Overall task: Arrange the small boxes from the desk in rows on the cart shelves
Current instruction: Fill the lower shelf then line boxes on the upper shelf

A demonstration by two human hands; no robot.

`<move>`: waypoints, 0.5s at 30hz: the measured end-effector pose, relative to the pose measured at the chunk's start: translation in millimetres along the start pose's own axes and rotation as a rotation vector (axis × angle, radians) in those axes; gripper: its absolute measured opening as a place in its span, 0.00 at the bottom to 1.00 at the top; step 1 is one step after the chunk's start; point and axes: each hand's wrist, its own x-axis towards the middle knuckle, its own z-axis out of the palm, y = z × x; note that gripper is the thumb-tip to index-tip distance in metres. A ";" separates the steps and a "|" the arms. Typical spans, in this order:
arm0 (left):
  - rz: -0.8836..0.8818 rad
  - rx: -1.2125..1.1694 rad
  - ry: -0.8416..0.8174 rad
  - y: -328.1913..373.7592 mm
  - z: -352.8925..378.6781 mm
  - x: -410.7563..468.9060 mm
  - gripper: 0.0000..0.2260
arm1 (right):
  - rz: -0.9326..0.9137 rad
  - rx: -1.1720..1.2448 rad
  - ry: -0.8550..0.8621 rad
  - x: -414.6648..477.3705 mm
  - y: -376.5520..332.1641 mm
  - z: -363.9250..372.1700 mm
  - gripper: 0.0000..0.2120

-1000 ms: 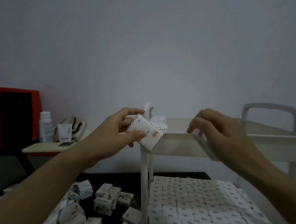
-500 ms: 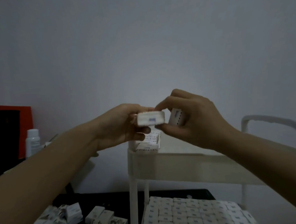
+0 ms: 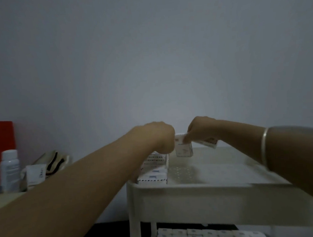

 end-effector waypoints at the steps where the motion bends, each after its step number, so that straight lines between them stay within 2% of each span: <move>1: -0.011 0.017 -0.033 4.8 4.6 5.2 0.10 | 0.003 -0.043 -0.019 7.9 -3.5 6.2 0.16; 3: -0.033 0.033 -0.073 11.6 13.3 11.6 0.05 | 0.018 -0.107 -0.035 22.4 -8.6 19.0 0.15; 6: -0.066 0.044 -0.147 13.9 25.3 19.6 0.13 | 0.032 -0.100 -0.059 36.6 -10.9 35.4 0.15; 10: -0.067 0.052 -0.269 17.5 37.1 21.5 0.20 | 0.002 0.109 -0.115 37.3 -8.4 52.2 0.19; 15: -0.069 0.095 -0.303 19.9 37.9 20.7 0.20 | -0.007 0.434 -0.101 24.7 -10.0 66.3 0.13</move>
